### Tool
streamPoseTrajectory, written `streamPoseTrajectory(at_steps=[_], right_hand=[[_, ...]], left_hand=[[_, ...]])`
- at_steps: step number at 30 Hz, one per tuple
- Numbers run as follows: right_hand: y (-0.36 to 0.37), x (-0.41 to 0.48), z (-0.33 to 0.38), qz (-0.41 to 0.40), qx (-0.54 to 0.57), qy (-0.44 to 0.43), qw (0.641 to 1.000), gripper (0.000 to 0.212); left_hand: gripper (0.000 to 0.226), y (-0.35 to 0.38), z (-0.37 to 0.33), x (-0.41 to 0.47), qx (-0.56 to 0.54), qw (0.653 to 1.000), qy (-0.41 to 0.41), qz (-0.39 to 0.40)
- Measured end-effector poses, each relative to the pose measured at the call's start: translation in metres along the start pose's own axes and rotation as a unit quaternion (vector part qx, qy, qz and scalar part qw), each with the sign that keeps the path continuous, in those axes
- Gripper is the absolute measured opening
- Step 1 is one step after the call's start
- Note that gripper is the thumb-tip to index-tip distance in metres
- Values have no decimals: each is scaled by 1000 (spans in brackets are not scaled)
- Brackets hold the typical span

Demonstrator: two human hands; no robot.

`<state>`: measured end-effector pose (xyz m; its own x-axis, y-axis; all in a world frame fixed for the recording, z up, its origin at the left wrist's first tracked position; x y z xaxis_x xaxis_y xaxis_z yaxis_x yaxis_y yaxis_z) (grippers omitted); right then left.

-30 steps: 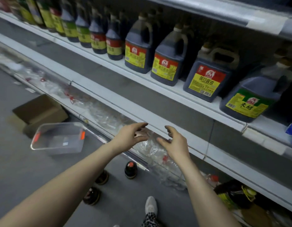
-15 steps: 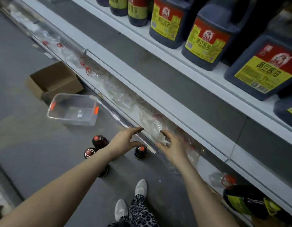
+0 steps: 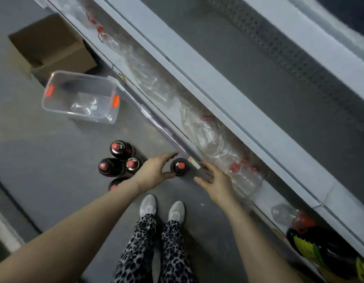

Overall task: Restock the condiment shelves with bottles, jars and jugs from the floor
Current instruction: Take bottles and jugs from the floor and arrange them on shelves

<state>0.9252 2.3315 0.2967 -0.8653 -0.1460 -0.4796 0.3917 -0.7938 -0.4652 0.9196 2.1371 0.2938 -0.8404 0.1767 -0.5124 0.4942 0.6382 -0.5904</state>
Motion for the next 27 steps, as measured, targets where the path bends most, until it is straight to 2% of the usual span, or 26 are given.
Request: streamPoseTrajectory(at_steps=[4, 13, 22, 27], right_hand=[[31, 31, -58, 11, 23, 44, 999, 52], [106, 100, -190, 22, 23, 105, 994, 59], [175, 175, -299, 8, 57, 126, 990, 80], [206, 203, -342, 5, 71, 118, 990, 81]], left_hand=[[78, 39, 44, 37, -15, 999, -20, 37], [91, 138, 153, 119, -30, 995, -62, 68], [100, 230, 240, 195, -17, 994, -77, 72], [102, 265, 269, 227, -25, 995, -65, 66]])
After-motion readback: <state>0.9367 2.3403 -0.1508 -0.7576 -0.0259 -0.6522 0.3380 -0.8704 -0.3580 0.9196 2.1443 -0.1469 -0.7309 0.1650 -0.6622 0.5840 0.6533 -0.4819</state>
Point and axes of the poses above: each hand's wrist, its own x-axis towards the middle knuckle, its own y-axis out of the palm, z = x × y, the point moved 10 cm from there along x, towards the middle knuckle, and after that the axes turned 5 degrees about -y, right-handed, at the moved point
